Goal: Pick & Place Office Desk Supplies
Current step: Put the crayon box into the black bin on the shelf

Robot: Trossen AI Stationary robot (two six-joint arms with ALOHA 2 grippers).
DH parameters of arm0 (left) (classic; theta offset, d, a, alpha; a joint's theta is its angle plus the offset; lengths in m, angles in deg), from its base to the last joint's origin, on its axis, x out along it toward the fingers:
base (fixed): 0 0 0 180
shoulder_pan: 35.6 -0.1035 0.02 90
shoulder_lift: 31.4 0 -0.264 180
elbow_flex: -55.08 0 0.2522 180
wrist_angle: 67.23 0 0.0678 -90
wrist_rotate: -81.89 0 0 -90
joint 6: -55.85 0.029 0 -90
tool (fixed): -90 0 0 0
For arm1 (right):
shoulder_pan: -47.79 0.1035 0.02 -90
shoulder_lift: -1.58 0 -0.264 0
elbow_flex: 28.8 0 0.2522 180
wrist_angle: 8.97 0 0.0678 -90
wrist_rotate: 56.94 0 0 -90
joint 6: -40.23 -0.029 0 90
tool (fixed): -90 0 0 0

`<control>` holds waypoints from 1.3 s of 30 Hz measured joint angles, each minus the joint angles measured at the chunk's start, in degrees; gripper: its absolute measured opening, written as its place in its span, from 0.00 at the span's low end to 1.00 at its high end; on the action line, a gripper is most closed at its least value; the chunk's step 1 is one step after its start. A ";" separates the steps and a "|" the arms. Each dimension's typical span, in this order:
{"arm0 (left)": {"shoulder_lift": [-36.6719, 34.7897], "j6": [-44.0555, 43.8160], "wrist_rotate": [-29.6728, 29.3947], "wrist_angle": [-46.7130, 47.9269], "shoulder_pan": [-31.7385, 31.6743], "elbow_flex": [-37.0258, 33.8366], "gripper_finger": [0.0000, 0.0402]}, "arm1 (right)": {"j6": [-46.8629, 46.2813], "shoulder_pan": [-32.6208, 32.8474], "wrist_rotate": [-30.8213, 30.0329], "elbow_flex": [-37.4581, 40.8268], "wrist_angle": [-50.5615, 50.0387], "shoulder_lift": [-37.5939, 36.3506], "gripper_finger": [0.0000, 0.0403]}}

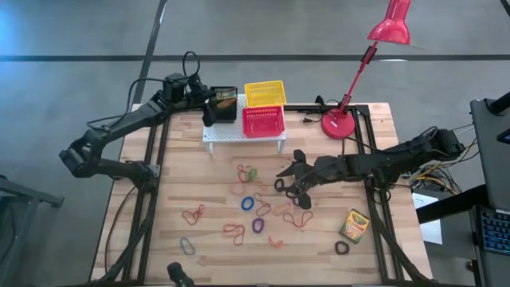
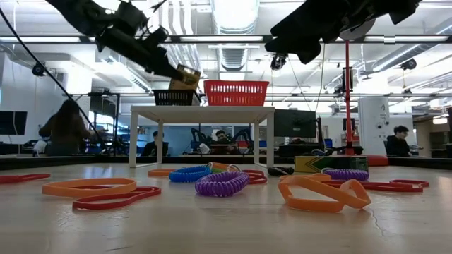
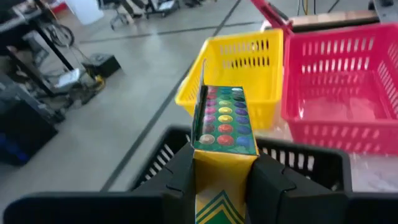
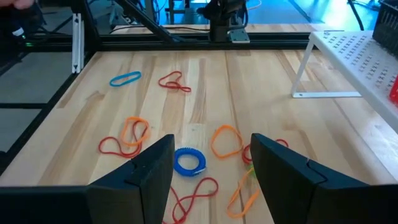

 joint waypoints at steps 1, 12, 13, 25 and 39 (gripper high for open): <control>0.00 -0.42 0.04 -0.04 -0.11 -0.31 0.24 | 0.01 0.00 0.00 0.00 -0.02 0.00 0.51; -0.02 -9.00 13.35 0.41 -0.23 -0.33 0.25 | 0.22 0.00 -0.01 0.04 0.03 0.00 0.51; -0.02 -9.52 14.23 0.69 -0.23 -0.33 0.25 | 0.24 0.00 0.00 0.04 0.03 0.00 0.51; -0.02 -8.88 13.25 2.13 -0.45 -0.42 0.25 | 0.29 0.00 -0.02 0.07 0.03 0.00 0.51; 3.20 -7.19 10.68 -6.16 -5.47 -0.25 0.25 | 0.26 0.00 -0.02 0.07 0.20 0.00 0.51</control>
